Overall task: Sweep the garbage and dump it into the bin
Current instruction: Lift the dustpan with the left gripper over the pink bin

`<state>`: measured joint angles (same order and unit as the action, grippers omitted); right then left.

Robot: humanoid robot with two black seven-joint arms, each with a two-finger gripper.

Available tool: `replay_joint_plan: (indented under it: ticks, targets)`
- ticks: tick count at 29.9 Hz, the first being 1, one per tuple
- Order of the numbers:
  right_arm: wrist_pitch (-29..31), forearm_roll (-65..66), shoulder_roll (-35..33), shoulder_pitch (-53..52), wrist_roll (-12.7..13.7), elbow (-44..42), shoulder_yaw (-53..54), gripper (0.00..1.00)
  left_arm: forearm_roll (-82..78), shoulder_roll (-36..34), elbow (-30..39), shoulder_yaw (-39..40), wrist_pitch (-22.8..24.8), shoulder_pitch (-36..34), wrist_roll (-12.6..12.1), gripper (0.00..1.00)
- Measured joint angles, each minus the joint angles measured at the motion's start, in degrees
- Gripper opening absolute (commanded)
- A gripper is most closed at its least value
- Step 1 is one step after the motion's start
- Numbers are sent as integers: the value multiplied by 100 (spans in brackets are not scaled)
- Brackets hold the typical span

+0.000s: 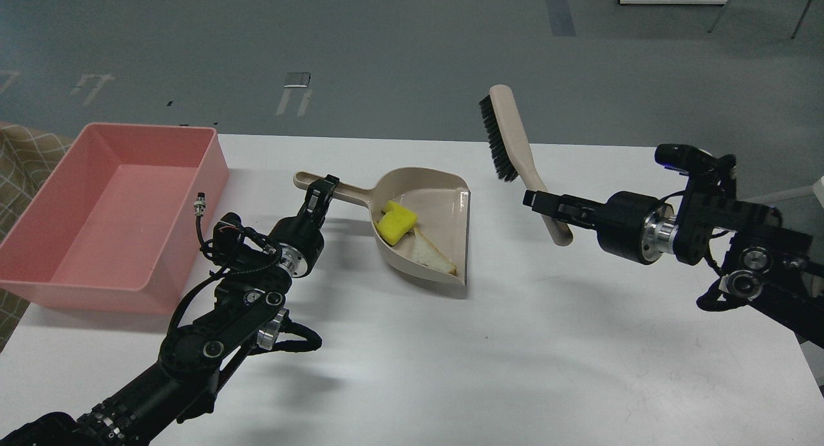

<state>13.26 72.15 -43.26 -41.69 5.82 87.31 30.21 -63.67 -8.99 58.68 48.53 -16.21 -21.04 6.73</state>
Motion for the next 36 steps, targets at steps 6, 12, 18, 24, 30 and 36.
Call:
replay_joint_plan:
  ticks: [6,12,18,24,30,36]
  targets:
    - [-20,0,-647,406,-43,-75,39,0,486,-369,107,62,24,-163,3,0]
    - [-268,0,-811,967,-75,-85,39,0,1168,-1243,731,80,33,-281,-50,0]
    - [-352,0,-784,1126,-102,-73,38,0,2014,-2346,1444,325,81,-244,-79,0]
    - [-357,0,-750,1172,-108,-83,31,0,2579,-3006,1654,1119,317,-18,-76,0]
    - [-359,0,-705,1180,-109,-82,31,0,2605,-3855,1658,1742,913,489,-66,0]
    - [-387,1,-628,1201,-109,-76,31,0,2600,-4914,1602,2219,1721,1275,142,0]
